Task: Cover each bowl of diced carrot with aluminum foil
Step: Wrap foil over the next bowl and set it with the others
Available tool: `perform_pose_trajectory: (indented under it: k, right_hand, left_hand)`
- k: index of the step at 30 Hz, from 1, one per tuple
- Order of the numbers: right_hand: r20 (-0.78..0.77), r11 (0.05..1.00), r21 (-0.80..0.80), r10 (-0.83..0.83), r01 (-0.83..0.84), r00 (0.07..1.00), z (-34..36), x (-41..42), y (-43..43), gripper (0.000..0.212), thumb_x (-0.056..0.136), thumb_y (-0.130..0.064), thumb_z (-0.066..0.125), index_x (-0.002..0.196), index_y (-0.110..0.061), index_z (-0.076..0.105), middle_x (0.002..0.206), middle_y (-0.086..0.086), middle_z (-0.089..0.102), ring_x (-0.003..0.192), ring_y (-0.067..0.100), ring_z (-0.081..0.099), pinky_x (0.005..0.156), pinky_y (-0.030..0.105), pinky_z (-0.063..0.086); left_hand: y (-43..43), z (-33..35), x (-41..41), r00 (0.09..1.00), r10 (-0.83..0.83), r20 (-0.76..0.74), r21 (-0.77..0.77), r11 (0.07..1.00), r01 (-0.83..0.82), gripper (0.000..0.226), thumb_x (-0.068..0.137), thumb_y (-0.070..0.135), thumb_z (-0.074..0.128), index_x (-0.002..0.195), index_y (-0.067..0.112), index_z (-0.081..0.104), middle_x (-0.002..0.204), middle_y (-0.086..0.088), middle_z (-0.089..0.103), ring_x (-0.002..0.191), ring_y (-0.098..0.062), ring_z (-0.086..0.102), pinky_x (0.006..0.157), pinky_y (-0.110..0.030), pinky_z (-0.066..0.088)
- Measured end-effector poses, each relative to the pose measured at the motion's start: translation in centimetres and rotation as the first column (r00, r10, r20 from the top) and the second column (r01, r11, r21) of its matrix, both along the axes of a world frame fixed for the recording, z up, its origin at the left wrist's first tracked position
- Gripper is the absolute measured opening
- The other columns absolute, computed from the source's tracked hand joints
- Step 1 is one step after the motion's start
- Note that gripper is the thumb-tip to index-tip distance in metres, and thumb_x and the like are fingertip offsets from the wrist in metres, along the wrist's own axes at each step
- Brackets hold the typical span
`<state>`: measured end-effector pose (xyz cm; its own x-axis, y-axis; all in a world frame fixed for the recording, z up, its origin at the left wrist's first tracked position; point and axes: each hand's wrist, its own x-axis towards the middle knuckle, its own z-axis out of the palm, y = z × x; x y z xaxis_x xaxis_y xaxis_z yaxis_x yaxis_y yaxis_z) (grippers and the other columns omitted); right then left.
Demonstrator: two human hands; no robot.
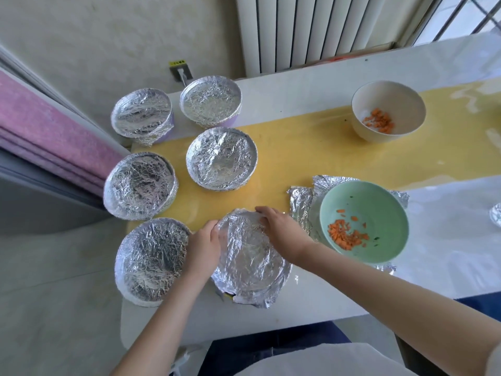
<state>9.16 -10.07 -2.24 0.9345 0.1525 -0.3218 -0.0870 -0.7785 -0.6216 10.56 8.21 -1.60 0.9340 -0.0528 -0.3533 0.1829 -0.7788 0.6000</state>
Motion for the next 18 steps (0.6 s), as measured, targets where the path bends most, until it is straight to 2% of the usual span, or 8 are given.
perform_pose_trajectory:
  k: [3, 5, 8, 10, 12, 15, 18]
  right_hand:
    - [0.020, 0.998, -0.025, -0.052, 0.052, 0.998, -0.7, 0.1, 0.0, 0.028, 0.102, -0.017, 0.032, 0.121, -0.007, 0.051, 0.113, 0.013, 0.061, 0.093, 0.033, 0.060, 0.080, 0.042, 0.047]
    - [0.024, 0.997, -0.080, -0.021, 0.023, 0.999, -1.0, 0.5, 0.1, 0.022, 0.100, -0.010, 0.034, 0.111, -0.008, 0.053, 0.106, 0.013, 0.062, 0.088, 0.032, 0.060, 0.076, 0.042, 0.047]
    - [0.050, 0.995, -0.089, 0.039, -0.035, 0.998, -0.6, 1.1, 0.5, 0.029, 0.101, -0.012, 0.035, 0.124, -0.009, 0.052, 0.116, 0.010, 0.061, 0.096, 0.031, 0.061, 0.081, 0.037, 0.048]
    - [0.079, 0.993, -0.083, 0.088, -0.082, 0.993, -0.4, 1.5, 1.0, 0.034, 0.100, -0.013, 0.037, 0.133, -0.013, 0.048, 0.125, 0.007, 0.059, 0.104, 0.028, 0.060, 0.085, 0.037, 0.049]
    - [0.096, 0.987, -0.080, 0.143, -0.136, 0.985, -0.5, 1.8, 1.5, 0.034, 0.101, -0.016, 0.038, 0.134, -0.016, 0.049, 0.128, 0.005, 0.058, 0.108, 0.027, 0.059, 0.087, 0.040, 0.049]
    - [0.069, 0.972, -0.125, 0.209, -0.200, 0.975, -0.9, 2.1, 2.1, 0.031, 0.101, -0.020, 0.039, 0.129, -0.018, 0.054, 0.119, 0.008, 0.063, 0.102, 0.029, 0.060, 0.083, 0.042, 0.050]
    - [0.046, 0.961, -0.185, 0.219, -0.207, 0.975, -1.0, 2.5, 2.3, 0.028, 0.101, -0.021, 0.039, 0.121, -0.017, 0.058, 0.106, 0.010, 0.066, 0.092, 0.031, 0.062, 0.075, 0.042, 0.051]
  left_hand:
    - [-0.3, -0.8, -1.2, 0.998, -0.043, -0.041, -0.013, 0.999, 0.042, 0.035, 0.102, 0.016, 0.033, 0.128, 0.005, 0.052, 0.119, -0.007, 0.060, 0.109, -0.023, 0.057, 0.087, -0.021, 0.039]
    - [-0.6, -1.2, -1.8, 0.998, -0.064, 0.000, -0.046, 0.997, 0.064, 0.033, 0.102, 0.019, 0.033, 0.125, 0.007, 0.053, 0.119, -0.006, 0.061, 0.113, -0.023, 0.055, 0.086, -0.020, 0.036]
    - [-1.0, -1.3, -1.9, 0.995, -0.026, 0.095, -0.104, 0.994, 0.036, 0.036, 0.101, 0.022, 0.036, 0.133, 0.012, 0.049, 0.128, -0.003, 0.058, 0.118, -0.020, 0.053, 0.091, -0.018, 0.035]
    - [-1.1, -1.4, -1.9, 0.990, -0.017, 0.139, -0.132, 0.991, 0.036, 0.035, 0.100, 0.022, 0.038, 0.131, 0.013, 0.051, 0.123, -0.003, 0.061, 0.112, -0.019, 0.057, 0.086, -0.018, 0.038]
    - [-1.3, -1.6, -2.1, 0.986, 0.009, 0.169, -0.162, 0.987, 0.019, 0.032, 0.100, 0.020, 0.040, 0.128, 0.013, 0.055, 0.112, -0.004, 0.066, 0.101, -0.020, 0.060, 0.081, -0.023, 0.043]
    - [-1.3, -2.1, -2.0, 0.977, 0.045, 0.210, -0.176, 0.984, -0.008, 0.030, 0.098, 0.017, 0.044, 0.123, 0.013, 0.059, 0.102, -0.007, 0.069, 0.091, -0.022, 0.063, 0.076, -0.027, 0.047]
    - [-1.3, -2.4, -2.1, 0.970, 0.038, 0.241, -0.154, 0.988, 0.000, 0.030, 0.097, 0.016, 0.046, 0.124, 0.012, 0.059, 0.100, -0.009, 0.070, 0.089, -0.024, 0.064, 0.074, -0.025, 0.044]
